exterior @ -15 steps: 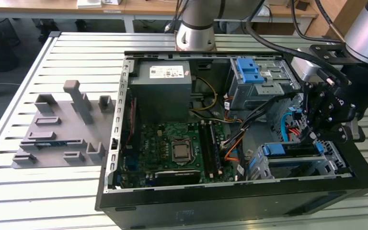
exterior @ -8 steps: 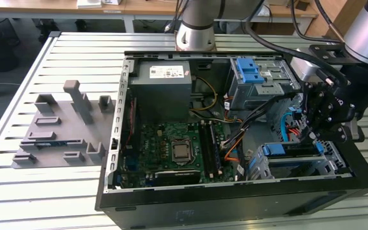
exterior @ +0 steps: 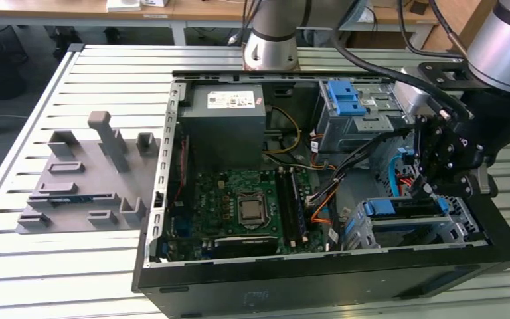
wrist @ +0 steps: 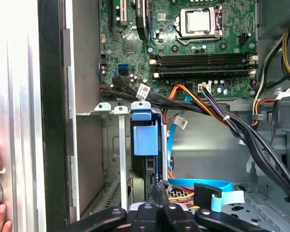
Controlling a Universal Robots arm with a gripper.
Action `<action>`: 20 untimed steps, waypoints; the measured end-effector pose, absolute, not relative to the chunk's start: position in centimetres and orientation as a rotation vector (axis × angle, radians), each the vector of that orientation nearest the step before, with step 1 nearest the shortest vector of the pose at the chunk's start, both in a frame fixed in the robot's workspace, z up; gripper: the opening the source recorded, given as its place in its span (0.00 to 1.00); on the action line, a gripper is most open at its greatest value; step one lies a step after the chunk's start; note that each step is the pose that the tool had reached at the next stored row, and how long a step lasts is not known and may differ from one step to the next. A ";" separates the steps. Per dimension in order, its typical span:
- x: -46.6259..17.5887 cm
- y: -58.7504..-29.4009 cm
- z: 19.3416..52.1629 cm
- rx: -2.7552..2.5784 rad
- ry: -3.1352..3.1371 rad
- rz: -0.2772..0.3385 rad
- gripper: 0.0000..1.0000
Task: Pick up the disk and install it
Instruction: 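Insert the second disk wire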
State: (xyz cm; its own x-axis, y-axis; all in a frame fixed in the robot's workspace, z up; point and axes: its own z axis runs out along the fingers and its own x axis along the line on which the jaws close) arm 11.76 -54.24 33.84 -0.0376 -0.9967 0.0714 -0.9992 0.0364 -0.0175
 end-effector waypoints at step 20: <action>10.1 -54.2 36.5 2.156 -2.238 0.108 0.11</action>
